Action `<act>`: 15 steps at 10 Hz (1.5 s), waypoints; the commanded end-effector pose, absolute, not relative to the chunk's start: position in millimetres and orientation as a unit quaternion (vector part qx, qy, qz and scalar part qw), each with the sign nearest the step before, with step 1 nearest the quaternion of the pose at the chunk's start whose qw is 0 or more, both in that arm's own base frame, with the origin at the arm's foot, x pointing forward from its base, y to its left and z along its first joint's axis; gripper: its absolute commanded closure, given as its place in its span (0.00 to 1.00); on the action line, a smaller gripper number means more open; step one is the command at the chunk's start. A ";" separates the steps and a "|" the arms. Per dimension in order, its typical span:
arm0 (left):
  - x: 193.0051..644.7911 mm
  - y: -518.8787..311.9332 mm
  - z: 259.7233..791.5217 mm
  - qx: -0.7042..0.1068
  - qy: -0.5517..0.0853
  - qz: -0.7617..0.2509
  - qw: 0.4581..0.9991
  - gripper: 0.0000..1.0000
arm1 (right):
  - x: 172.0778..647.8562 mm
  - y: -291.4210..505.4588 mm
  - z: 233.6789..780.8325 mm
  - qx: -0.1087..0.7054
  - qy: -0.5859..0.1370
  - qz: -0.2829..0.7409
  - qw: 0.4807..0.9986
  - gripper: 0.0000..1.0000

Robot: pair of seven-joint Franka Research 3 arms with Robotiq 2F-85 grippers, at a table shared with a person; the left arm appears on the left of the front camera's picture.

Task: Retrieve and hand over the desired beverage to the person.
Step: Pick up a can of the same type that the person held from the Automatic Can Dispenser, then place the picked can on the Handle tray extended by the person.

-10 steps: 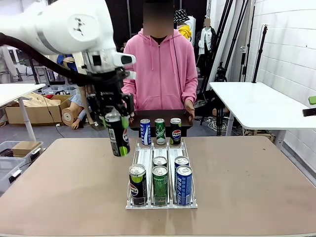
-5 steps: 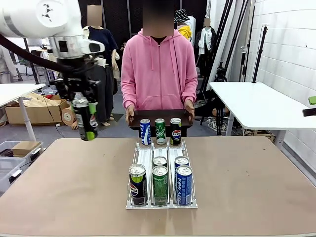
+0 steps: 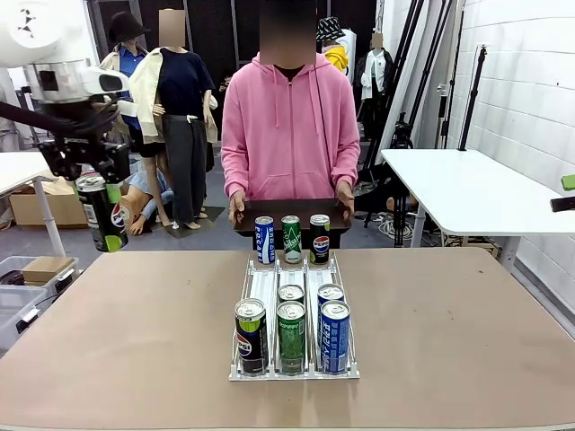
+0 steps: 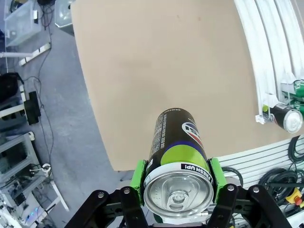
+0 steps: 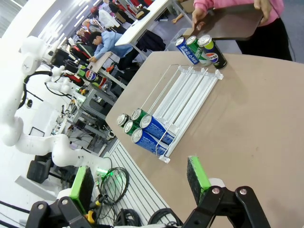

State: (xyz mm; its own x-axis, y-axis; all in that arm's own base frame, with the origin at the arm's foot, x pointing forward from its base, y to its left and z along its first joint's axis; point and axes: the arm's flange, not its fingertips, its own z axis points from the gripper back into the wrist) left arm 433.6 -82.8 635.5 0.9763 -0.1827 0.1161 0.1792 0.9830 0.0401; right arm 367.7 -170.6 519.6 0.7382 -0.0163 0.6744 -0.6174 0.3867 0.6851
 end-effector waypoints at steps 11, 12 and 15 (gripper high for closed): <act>435.4 -72.9 629.8 0.010 -0.060 -0.084 0.995 1.00 | 368.4 -171.4 519.4 0.522 -0.309 0.200 0.769 0.00; 435.4 -72.9 629.8 0.010 -0.060 -0.084 0.995 1.00 | 368.4 -171.4 519.4 0.522 -0.309 0.200 0.769 0.00; 435.4 -72.9 629.8 0.010 -0.060 -0.084 0.995 1.00 | 368.4 -171.4 519.4 0.522 -0.309 0.200 0.769 0.00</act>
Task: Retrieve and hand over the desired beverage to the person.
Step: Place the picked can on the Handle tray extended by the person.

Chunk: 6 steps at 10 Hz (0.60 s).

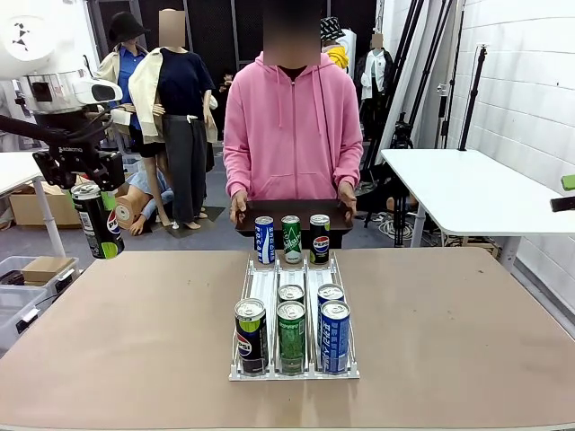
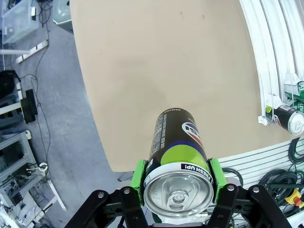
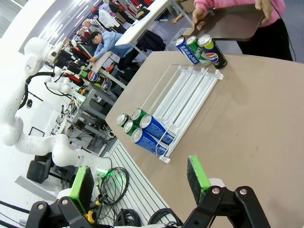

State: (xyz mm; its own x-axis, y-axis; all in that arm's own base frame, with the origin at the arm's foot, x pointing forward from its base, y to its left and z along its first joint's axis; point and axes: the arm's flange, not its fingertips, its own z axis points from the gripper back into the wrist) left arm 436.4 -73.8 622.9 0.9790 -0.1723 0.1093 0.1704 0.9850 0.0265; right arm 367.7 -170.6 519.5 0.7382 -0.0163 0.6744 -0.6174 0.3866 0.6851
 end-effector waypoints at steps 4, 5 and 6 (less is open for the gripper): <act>435.4 -72.9 629.8 0.010 -0.060 -0.084 0.995 1.00 | 368.4 -171.4 519.4 0.522 -0.309 0.200 0.769 0.00; 435.4 -72.9 629.8 0.010 -0.060 -0.084 0.995 1.00 | 368.4 -171.4 519.4 0.522 -0.309 0.200 0.769 0.00; 435.4 -72.9 629.8 0.010 -0.060 -0.084 0.995 1.00 | 368.4 -171.4 519.4 0.522 -0.309 0.200 0.769 0.00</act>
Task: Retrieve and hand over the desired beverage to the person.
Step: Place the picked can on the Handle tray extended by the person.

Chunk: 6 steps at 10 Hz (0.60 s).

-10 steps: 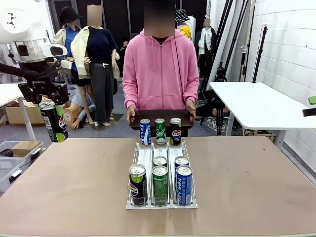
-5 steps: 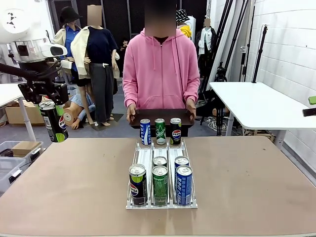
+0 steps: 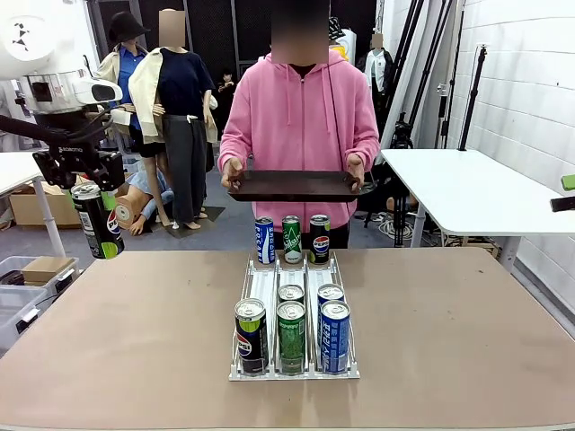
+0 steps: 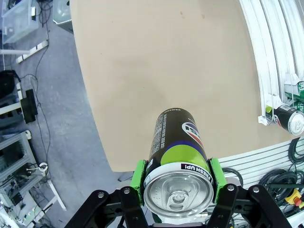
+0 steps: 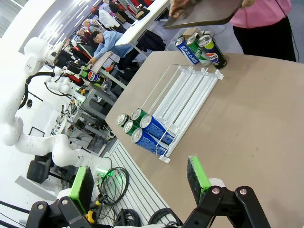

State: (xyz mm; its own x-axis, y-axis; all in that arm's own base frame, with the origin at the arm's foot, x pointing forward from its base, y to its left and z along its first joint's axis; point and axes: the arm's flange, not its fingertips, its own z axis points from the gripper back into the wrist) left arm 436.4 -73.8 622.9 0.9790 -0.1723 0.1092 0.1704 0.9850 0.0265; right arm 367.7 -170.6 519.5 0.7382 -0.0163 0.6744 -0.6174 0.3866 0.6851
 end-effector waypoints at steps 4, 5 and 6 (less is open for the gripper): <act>435.4 -72.9 629.8 0.010 -0.060 -0.084 0.995 1.00 | 368.4 -171.4 519.4 0.522 -0.309 0.200 0.769 0.00; 435.4 -72.9 629.8 0.010 -0.060 -0.084 0.995 1.00 | 368.4 -171.4 519.4 0.522 -0.309 0.200 0.769 0.00; 435.4 -72.9 629.8 0.010 -0.060 -0.084 0.995 1.00 | 368.4 -171.4 519.4 0.522 -0.309 0.200 0.769 0.00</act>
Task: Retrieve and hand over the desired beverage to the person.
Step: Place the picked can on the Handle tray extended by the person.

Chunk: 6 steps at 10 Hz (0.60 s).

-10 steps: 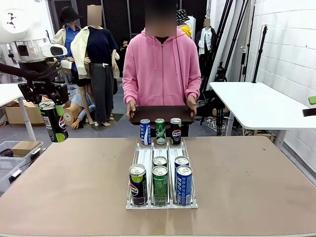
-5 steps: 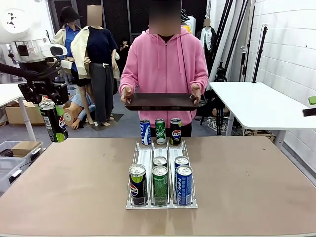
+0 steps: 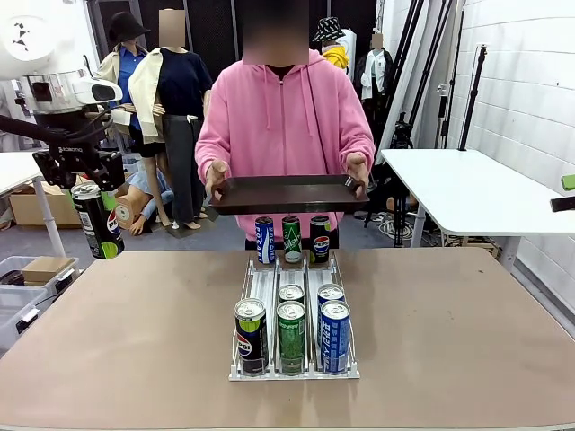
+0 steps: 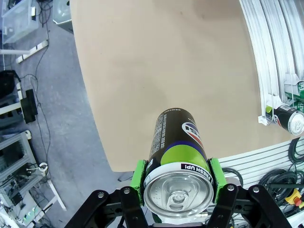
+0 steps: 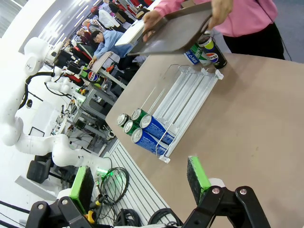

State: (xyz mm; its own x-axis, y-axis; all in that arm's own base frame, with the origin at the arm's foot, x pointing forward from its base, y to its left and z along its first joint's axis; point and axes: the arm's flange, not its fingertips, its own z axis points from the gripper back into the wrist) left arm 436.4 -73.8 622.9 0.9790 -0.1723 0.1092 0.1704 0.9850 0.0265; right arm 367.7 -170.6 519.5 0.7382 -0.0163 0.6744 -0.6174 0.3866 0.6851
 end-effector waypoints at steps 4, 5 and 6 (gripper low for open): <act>435.4 -72.9 629.8 0.010 -0.060 -0.084 0.995 1.00 | 368.4 -171.4 519.4 0.522 -0.309 0.200 0.769 0.00; 436.4 -73.8 622.9 0.008 -0.056 -0.086 0.995 1.00 | 368.4 -171.4 519.4 0.522 -0.309 0.200 0.769 0.00; 432.7 -76.1 625.7 0.002 -0.050 -0.084 0.995 1.00 | 368.4 -171.4 519.4 0.522 -0.309 0.200 0.769 0.00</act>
State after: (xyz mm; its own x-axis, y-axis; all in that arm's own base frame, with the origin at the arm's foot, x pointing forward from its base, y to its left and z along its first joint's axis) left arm 436.3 -74.2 620.6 0.9798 -0.1730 0.1001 0.1712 0.9849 0.0258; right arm 367.7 -170.6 519.5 0.7382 -0.0163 0.6744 -0.6174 0.3866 0.6851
